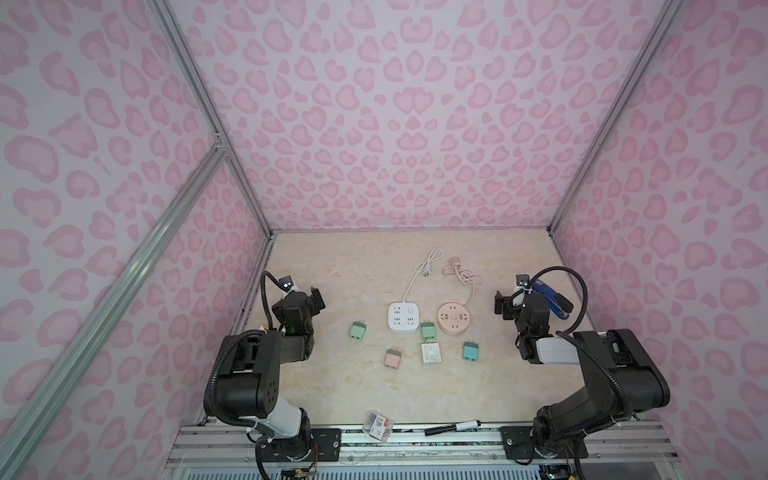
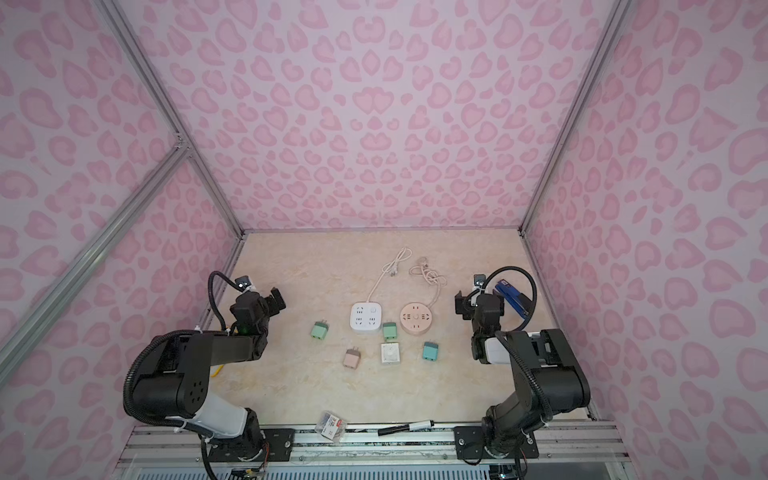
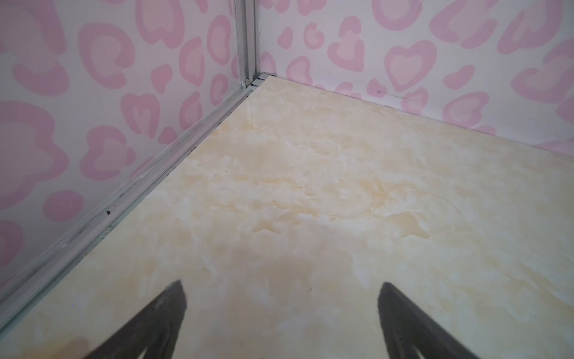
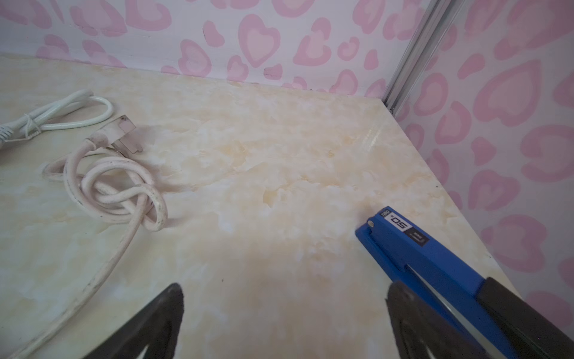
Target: Insert the plug
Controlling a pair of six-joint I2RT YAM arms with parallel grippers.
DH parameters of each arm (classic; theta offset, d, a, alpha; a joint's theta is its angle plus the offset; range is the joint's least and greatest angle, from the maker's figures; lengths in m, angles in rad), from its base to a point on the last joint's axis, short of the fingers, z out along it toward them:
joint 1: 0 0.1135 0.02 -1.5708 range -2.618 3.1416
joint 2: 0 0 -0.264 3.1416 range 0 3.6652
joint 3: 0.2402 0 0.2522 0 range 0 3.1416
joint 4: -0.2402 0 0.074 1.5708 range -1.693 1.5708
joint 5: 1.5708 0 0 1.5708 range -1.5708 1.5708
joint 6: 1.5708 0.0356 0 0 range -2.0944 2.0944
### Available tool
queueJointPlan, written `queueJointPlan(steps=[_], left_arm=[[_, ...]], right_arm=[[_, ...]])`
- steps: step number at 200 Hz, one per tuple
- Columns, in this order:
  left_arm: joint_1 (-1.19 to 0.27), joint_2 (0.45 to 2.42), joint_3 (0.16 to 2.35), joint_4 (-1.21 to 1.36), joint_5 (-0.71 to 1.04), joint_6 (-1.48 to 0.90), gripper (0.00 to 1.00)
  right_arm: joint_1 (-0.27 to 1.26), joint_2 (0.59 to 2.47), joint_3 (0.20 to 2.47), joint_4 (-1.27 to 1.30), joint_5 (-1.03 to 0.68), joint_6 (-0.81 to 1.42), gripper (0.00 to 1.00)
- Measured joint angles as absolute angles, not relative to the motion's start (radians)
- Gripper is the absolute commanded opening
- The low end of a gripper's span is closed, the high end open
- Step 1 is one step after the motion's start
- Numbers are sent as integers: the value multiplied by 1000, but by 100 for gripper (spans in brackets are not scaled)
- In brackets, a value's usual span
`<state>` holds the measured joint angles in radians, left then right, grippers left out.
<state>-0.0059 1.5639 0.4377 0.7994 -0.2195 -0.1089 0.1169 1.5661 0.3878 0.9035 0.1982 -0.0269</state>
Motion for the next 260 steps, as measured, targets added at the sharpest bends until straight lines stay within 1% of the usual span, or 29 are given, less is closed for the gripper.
queueJointPlan(steps=[40,204,220,234,247,260], left_arm=[[-6,1563,437,799,-173,-101,98],[-8,1560,436,797,-165,-93,98],[-31,1517,461,707,-205,-84,98],[-69,1457,551,579,-239,-67,98],[-103,1418,621,529,-289,-56,98],[-126,1393,658,470,-331,-72,98]], right_arm=[[122,1566,388,904,199,-27,99],[126,1566,388,904,202,-28,99],[126,1563,389,899,203,-28,99],[142,1526,417,823,226,-32,99],[176,1483,481,743,249,-52,99],[237,1458,564,652,313,-74,99]])
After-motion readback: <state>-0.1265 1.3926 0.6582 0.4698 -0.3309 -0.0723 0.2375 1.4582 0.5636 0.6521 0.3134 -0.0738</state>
